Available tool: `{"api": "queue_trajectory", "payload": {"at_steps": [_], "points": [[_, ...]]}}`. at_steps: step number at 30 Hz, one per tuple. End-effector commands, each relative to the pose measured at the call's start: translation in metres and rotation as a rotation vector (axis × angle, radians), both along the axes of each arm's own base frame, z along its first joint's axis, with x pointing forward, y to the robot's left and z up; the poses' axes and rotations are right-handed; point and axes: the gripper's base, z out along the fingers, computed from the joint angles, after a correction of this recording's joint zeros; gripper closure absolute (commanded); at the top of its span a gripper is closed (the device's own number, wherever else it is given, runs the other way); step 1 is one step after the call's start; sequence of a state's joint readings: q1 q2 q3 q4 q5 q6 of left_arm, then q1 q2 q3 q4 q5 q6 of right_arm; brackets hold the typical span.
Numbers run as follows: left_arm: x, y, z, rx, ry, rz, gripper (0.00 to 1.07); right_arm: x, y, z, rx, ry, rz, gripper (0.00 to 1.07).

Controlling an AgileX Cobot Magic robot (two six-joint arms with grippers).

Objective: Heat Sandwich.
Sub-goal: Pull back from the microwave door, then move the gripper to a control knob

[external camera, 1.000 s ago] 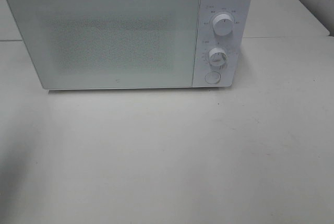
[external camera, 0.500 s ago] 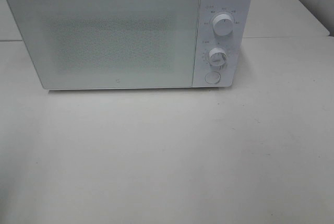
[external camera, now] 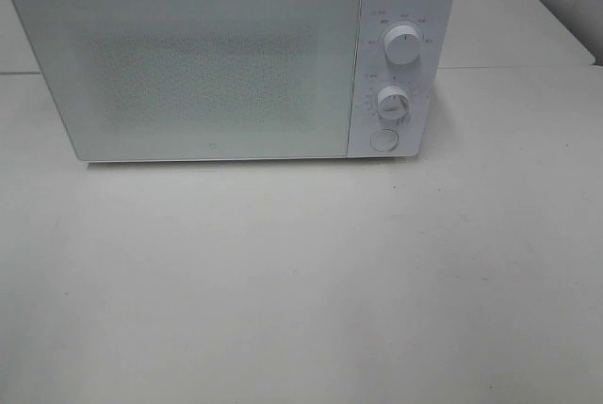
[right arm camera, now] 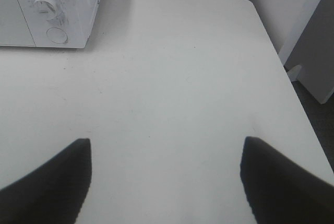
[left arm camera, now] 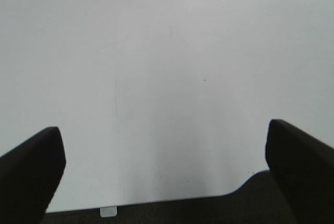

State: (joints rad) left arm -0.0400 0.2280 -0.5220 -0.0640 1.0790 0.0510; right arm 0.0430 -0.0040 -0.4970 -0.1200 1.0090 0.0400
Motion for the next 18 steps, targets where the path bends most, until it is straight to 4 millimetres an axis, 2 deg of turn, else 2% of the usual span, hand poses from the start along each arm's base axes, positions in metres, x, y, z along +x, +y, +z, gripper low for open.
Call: {"api": "queue_trajectory", "payload": {"at_steps": [1,9,15,18], "points": [[-0.009,-0.001,0.001,-0.019,-0.069,0.0,0.07,-0.004,0.0,0.001,0.007,-0.041,-0.012,0.31],[-0.021,0.0,0.002,-0.02,-0.146,0.033,0.07,-0.004,0.0,0.001,0.006,-0.041,-0.012,0.31],[-0.041,0.0,0.002,-0.017,-0.273,0.06,0.07,-0.004,0.0,0.001,0.006,-0.041,-0.012,0.31],[-0.038,0.0,0.002,-0.02,-0.259,0.059,0.07,-0.004,0.0,0.001,0.004,-0.041,-0.013,0.31]]}}
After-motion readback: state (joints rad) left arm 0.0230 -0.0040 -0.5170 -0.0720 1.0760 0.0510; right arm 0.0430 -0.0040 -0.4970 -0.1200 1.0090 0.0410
